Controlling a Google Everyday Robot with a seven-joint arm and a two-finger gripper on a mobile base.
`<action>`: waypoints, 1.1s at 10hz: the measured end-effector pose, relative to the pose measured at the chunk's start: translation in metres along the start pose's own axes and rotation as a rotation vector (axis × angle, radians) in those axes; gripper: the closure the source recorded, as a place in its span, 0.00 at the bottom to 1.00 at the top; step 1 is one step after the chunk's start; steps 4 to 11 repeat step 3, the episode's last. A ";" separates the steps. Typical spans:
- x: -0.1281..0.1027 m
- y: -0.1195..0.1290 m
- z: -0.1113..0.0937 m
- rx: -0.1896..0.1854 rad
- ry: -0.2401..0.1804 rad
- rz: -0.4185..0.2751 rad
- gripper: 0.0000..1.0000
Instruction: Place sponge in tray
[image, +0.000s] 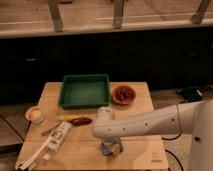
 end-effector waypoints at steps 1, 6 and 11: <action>0.000 0.000 0.001 0.003 -0.001 -0.001 0.78; 0.000 0.002 0.002 0.004 -0.006 0.002 0.96; 0.000 0.002 0.002 0.004 -0.006 0.002 0.96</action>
